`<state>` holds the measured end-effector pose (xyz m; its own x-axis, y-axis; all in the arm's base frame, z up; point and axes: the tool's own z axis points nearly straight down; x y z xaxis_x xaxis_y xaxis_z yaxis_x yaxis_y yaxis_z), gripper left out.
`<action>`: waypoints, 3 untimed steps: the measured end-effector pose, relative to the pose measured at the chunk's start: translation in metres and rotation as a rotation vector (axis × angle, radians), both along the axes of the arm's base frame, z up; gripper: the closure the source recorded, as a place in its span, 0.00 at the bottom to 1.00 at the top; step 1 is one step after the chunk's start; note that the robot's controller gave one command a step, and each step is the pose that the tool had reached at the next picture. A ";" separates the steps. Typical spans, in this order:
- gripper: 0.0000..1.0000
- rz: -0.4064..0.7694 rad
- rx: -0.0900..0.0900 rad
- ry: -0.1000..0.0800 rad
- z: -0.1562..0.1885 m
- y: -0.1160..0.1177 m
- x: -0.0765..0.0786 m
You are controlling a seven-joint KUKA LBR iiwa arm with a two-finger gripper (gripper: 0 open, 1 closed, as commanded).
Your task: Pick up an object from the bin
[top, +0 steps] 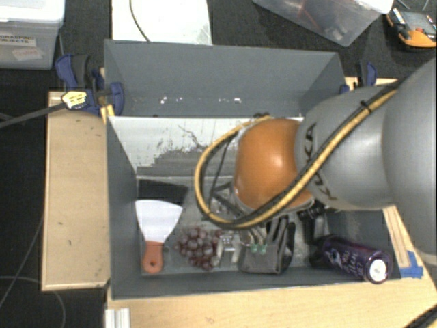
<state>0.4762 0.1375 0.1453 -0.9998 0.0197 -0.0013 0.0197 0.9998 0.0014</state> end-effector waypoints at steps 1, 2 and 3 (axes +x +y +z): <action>0.00 -0.001 0.000 0.000 0.000 0.000 0.000; 1.00 0.236 0.000 -0.002 -0.075 -0.002 0.001; 1.00 0.233 0.001 -0.002 -0.075 -0.002 0.001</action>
Offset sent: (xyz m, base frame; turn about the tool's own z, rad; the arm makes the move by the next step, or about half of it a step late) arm 0.0007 -0.0023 -0.0753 -0.2393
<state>0.4772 0.1351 0.0700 -0.9774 -0.2116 -0.0034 -0.2116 0.9774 0.0017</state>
